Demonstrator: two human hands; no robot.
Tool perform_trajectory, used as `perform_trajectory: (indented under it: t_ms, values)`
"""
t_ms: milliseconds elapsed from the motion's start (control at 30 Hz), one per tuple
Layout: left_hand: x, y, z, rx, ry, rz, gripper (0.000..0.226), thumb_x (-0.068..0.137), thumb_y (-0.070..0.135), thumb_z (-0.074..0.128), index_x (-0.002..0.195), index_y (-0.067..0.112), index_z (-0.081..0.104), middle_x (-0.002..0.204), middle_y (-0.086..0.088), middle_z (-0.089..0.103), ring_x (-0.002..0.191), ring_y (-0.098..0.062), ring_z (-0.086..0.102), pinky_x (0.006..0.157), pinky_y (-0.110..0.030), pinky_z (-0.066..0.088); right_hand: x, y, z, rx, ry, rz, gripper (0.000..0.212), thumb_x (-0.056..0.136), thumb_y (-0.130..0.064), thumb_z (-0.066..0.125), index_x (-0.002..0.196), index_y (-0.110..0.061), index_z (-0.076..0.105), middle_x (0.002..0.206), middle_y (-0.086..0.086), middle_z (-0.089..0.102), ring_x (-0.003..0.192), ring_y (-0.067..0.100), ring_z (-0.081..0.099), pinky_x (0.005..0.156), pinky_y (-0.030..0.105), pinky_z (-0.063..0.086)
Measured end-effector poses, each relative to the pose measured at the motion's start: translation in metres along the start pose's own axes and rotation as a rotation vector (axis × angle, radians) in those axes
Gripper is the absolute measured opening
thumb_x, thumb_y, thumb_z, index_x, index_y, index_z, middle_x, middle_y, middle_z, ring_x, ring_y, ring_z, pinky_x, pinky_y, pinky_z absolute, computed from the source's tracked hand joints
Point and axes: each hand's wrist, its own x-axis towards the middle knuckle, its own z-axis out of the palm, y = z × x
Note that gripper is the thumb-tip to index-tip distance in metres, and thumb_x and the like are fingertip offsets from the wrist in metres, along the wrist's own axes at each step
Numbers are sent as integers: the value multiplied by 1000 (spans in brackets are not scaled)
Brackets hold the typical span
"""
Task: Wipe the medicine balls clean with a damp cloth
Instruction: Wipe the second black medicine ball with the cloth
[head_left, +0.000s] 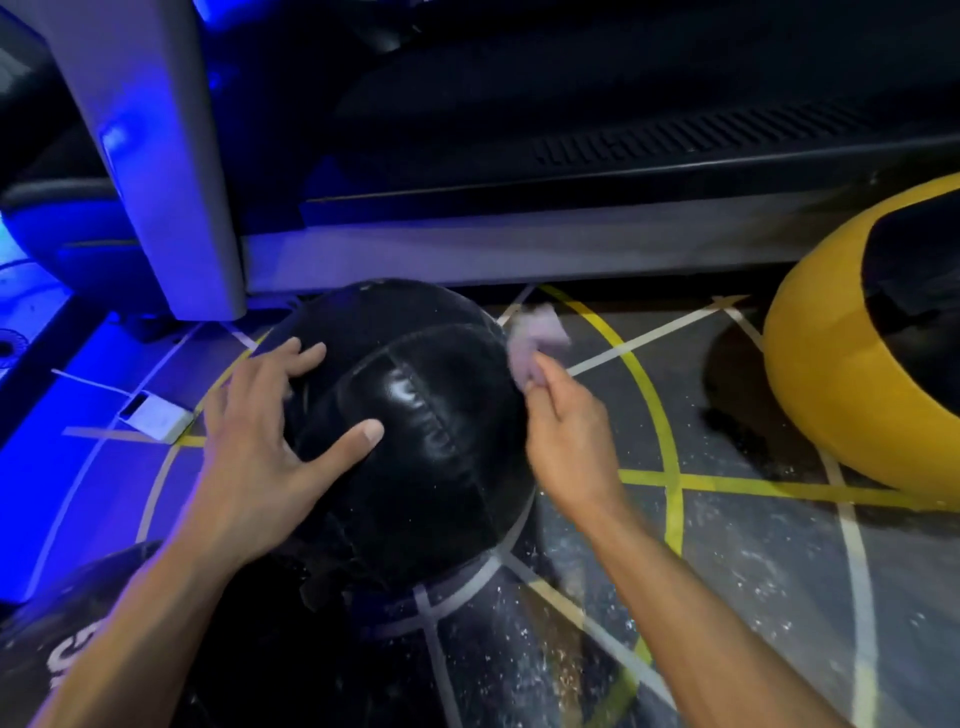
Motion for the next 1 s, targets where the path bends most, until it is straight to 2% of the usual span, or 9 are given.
perform_trajectory:
  t_ms: [133, 267, 333, 533, 600, 733, 833, 933, 1000]
  values:
    - [-9, -3, -1, 28, 4, 23, 89, 65, 77, 65, 140, 30, 52, 137, 13, 43, 140, -26, 39, 115, -47, 30, -19, -6, 2, -34, -64, -274, 43, 106, -13, 47, 148, -22, 53, 130, -5, 69, 114, -4, 63, 98, 15, 49]
    - [-19, -4, -5, 39, 1, 15, 90, 63, 79, 64, 138, 31, 52, 140, 12, 43, 140, -26, 39, 113, -32, 21, 32, 51, -30, 75, 87, 319, 23, 101, -20, 54, 107, -20, 76, 95, 2, 76, 89, 22, 70, 73, 31, 56]
    - [-23, -5, -7, 46, 2, 42, 88, 63, 79, 65, 134, 28, 54, 134, 14, 45, 140, -24, 41, 111, -27, 21, 43, 61, -44, 155, 210, 374, 24, 97, -23, 52, 94, -18, 76, 79, -1, 71, 75, 22, 65, 63, 29, 54]
    - [-1, 5, -22, 213, -3, 62, 74, 63, 96, 52, 110, 40, 56, 111, 5, 54, 110, -31, 51, 93, -42, 37, 1, -19, -40, -15, 27, -157, 35, 105, -15, 48, 130, -32, 65, 105, -16, 70, 90, -5, 62, 78, 15, 42]
    - [6, 8, -14, 246, -38, 37, 95, 64, 101, 42, 135, 40, 53, 137, -3, 51, 130, -35, 43, 109, -45, 35, -18, -32, -18, 40, -90, -298, 40, 106, -12, 47, 142, -23, 58, 136, -16, 62, 127, -15, 48, 102, 2, 32]
    - [0, 6, -1, 114, -98, -57, 114, 60, 102, 42, 157, 43, 33, 167, 7, 24, 153, -23, 20, 122, -37, 16, -19, -34, 7, -77, -200, -554, 48, 106, -12, 45, 154, -14, 43, 163, -2, 35, 153, 1, 19, 125, 21, 14]
    - [-5, 6, -4, 82, -73, -42, 109, 59, 96, 52, 154, 44, 39, 163, 12, 29, 150, -23, 25, 119, -34, 17, 17, -1, 2, -44, -156, -329, 44, 104, -3, 47, 145, -15, 56, 153, -2, 48, 145, 5, 37, 119, 17, 27]
    - [-8, 12, -4, 96, -53, -26, 110, 56, 99, 53, 149, 40, 46, 155, 11, 35, 142, -26, 33, 115, -34, 21, 47, 27, -13, -88, -165, 84, 36, 101, -10, 44, 109, -30, 73, 123, 2, 72, 123, 29, 61, 97, 36, 45]
    - [-13, 15, -2, 100, -40, -2, 109, 55, 99, 55, 145, 38, 49, 149, 11, 38, 138, -26, 37, 113, -35, 23, 39, 19, -13, -12, -145, 80, 39, 102, -13, 44, 117, -34, 74, 126, -11, 70, 125, 13, 59, 102, 27, 43]
